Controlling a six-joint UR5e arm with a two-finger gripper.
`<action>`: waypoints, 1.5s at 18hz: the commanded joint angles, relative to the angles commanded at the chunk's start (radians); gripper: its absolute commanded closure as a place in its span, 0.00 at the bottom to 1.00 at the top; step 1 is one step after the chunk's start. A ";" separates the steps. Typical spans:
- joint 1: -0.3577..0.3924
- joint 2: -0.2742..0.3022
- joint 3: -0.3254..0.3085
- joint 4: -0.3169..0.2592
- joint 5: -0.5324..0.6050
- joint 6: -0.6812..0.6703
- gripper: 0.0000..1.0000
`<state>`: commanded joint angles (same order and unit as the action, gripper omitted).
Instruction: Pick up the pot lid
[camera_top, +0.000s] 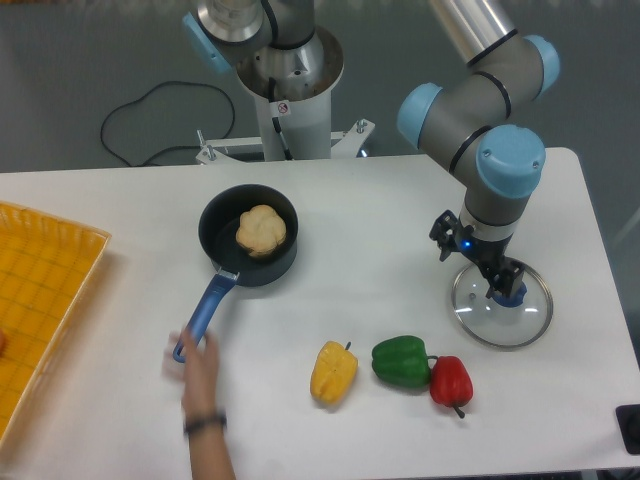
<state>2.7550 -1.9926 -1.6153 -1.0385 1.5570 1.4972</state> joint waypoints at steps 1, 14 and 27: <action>0.002 0.002 0.002 -0.002 0.000 0.000 0.00; 0.115 0.089 -0.092 -0.012 0.011 -0.035 0.00; 0.112 0.022 -0.065 -0.002 -0.002 -0.305 0.00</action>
<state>2.8670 -1.9711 -1.6798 -1.0400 1.5555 1.1923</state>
